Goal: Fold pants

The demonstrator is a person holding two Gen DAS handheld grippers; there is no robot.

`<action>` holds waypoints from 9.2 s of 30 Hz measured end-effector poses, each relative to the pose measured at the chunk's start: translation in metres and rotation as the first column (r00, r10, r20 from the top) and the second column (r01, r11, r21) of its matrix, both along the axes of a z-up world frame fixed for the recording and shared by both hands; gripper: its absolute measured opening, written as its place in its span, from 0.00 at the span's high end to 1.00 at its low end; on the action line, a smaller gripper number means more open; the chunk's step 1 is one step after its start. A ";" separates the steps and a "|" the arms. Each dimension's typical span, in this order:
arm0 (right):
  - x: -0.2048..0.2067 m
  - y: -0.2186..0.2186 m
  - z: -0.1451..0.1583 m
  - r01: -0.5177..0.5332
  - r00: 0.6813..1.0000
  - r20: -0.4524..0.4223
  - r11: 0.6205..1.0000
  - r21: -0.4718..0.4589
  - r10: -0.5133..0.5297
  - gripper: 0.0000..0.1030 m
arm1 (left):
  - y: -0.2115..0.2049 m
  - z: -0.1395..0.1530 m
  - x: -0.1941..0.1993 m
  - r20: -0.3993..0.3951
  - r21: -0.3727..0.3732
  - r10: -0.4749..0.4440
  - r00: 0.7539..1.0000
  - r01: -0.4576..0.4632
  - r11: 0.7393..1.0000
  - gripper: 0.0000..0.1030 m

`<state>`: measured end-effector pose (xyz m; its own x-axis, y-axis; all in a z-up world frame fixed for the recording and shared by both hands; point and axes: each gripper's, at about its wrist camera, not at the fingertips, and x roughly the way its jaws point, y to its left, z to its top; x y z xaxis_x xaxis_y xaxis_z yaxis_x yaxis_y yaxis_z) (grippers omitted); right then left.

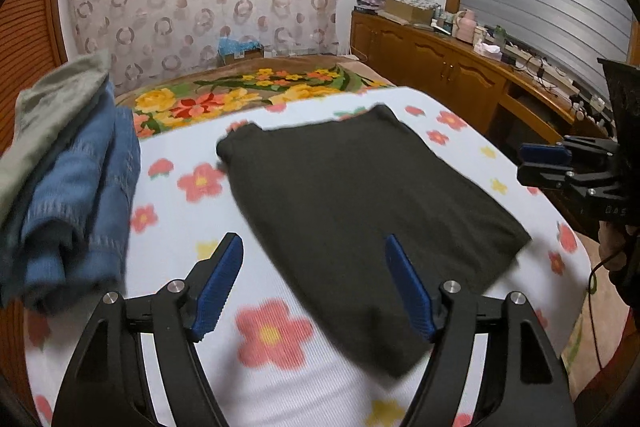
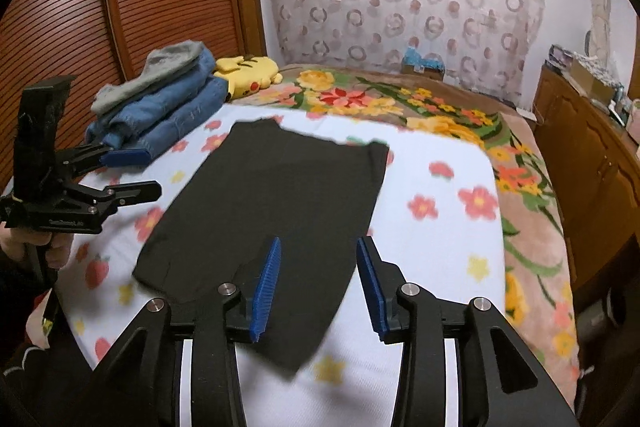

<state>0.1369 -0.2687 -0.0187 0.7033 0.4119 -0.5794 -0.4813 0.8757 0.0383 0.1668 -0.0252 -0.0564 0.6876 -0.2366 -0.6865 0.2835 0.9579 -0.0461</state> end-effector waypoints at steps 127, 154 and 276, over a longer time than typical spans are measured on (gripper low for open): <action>-0.031 0.039 0.010 -0.031 0.998 0.063 0.998 0.063 0.027 0.89 | 0.019 0.033 -0.049 0.061 -0.099 -0.040 0.997 0.046 0.994 0.87; 0.046 0.064 -0.002 0.054 0.999 0.007 0.997 0.055 -0.054 0.89 | 0.022 0.022 0.006 -0.015 -0.092 0.013 1.000 -0.014 0.996 0.76; -0.019 0.007 -0.034 -0.008 0.998 -0.068 1.000 -0.012 0.007 0.95 | 0.033 -0.041 -0.033 -0.082 -0.021 -0.056 0.995 0.055 0.998 0.84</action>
<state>0.1183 -0.2617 -0.0530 0.6589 0.4095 -0.6310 -0.4844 0.8728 0.0605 0.1342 0.0077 -0.0969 0.6145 -0.2861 -0.7352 0.3308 0.9395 -0.0891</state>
